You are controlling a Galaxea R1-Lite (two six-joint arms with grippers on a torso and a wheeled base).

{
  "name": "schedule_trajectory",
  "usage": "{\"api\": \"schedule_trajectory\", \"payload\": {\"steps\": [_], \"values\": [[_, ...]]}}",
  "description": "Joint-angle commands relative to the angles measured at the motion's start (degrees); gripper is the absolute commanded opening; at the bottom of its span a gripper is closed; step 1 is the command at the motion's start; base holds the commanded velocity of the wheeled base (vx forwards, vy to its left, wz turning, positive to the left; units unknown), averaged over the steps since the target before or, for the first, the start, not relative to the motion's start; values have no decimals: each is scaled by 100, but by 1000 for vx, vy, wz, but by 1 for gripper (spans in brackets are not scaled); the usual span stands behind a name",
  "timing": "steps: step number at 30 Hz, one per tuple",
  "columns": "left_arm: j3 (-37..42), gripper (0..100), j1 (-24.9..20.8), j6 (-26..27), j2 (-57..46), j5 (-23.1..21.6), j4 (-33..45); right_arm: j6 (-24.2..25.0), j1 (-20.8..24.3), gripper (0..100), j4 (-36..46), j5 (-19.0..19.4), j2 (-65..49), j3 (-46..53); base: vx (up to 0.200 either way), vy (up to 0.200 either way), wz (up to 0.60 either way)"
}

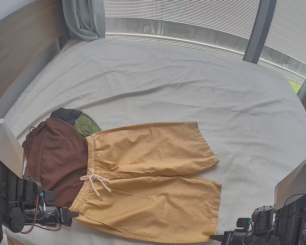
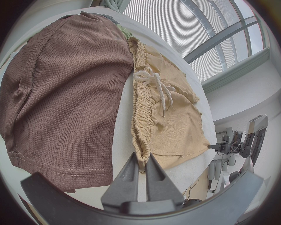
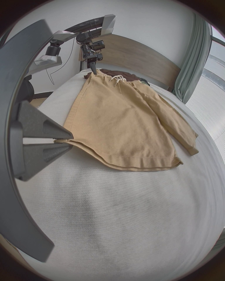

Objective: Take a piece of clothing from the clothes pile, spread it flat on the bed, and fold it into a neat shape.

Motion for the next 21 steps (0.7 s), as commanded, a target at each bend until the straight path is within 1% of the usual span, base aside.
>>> {"api": "schedule_trajectory", "payload": {"steps": [1,5,10,14,18,21], "values": [[-116,0,22,-43,-238,-26,-8,10,15,0,-6,14,-475,81,0,0,0],[-257,0,13,-79,-572,-43,-8,19,-20,0,-15,23,-660,11,0,0,0],[-494,0,-145,-360,-897,-26,-8,62,-55,0,-15,14,-827,-103,0,0,0],[-766,0,-215,-386,-967,-17,-8,62,-64,0,-15,14,-888,-139,0,0,0],[-933,0,-347,-395,-985,-17,-8,62,-91,0,-15,23,-897,-209,0,0,0],[-995,0,-365,-404,-950,-8,-8,71,-91,0,-15,23,-888,-262,0,0,0]]}}
